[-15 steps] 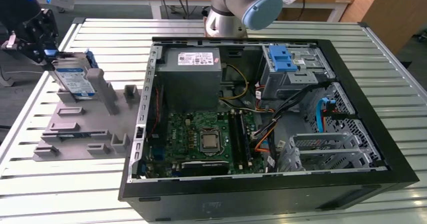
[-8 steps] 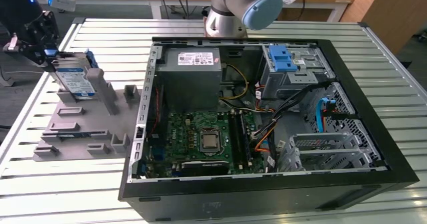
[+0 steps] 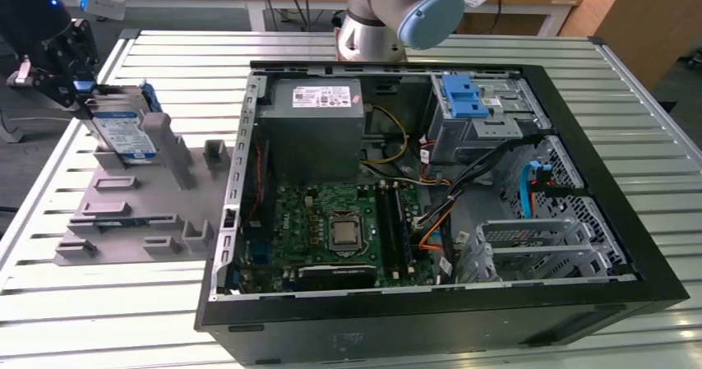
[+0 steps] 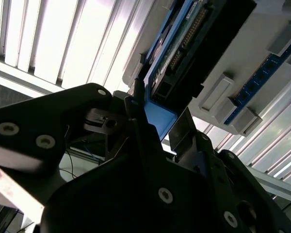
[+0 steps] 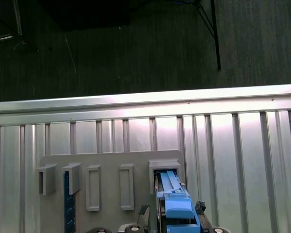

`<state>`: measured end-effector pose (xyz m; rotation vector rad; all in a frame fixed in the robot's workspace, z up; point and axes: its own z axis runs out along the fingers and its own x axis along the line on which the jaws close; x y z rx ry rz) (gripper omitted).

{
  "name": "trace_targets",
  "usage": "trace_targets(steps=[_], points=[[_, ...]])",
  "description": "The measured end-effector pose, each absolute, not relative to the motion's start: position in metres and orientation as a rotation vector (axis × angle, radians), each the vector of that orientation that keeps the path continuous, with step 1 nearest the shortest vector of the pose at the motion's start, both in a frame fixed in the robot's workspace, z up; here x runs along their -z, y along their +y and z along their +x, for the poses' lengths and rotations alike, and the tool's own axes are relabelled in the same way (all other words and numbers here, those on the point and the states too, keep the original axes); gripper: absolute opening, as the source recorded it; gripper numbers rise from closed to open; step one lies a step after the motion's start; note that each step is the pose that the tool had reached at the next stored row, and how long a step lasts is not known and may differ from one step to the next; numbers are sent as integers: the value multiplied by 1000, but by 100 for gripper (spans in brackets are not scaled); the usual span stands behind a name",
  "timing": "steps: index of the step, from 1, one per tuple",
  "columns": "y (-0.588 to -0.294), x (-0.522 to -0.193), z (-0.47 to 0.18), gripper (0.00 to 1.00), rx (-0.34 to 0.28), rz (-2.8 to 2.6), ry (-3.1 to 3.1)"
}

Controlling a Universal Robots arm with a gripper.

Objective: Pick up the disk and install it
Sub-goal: 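Pick up the disk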

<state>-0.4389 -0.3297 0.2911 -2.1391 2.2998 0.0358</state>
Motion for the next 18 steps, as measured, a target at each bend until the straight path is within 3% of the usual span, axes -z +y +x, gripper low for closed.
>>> trace_targets(steps=[18], points=[[-327, -287, -439, 46, -36, -2145, 2294]])
